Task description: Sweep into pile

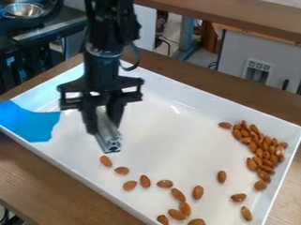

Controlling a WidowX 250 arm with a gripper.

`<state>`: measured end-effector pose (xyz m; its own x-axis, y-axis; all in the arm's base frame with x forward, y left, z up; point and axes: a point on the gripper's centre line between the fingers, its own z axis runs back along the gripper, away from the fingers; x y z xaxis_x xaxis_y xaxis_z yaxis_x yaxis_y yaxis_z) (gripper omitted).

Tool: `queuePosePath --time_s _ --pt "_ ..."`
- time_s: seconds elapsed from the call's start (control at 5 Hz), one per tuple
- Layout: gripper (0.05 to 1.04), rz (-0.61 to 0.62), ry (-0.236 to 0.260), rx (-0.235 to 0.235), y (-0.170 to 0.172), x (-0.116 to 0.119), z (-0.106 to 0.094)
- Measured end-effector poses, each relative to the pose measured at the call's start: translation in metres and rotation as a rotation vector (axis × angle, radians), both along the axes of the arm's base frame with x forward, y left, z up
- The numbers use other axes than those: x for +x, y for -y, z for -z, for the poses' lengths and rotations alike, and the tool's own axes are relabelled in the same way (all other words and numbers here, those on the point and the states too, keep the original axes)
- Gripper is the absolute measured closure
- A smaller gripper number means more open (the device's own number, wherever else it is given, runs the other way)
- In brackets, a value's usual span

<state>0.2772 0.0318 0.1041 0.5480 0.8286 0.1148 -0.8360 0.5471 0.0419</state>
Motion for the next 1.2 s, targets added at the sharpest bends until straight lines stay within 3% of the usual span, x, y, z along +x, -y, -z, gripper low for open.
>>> queuePosePath --time_s 0.2,0.4,0.6,1.2 --pt "0.712 -0.073 -0.059 0.014 -0.009 -0.006 0.001" --pt "0.712 -0.129 -0.054 0.053 -0.013 -0.008 0.004" --pt "0.712 -0.130 -0.078 0.129 0.000 -0.024 0.023" --pt "0.712 -0.113 0.033 0.223 0.042 -0.022 0.048"
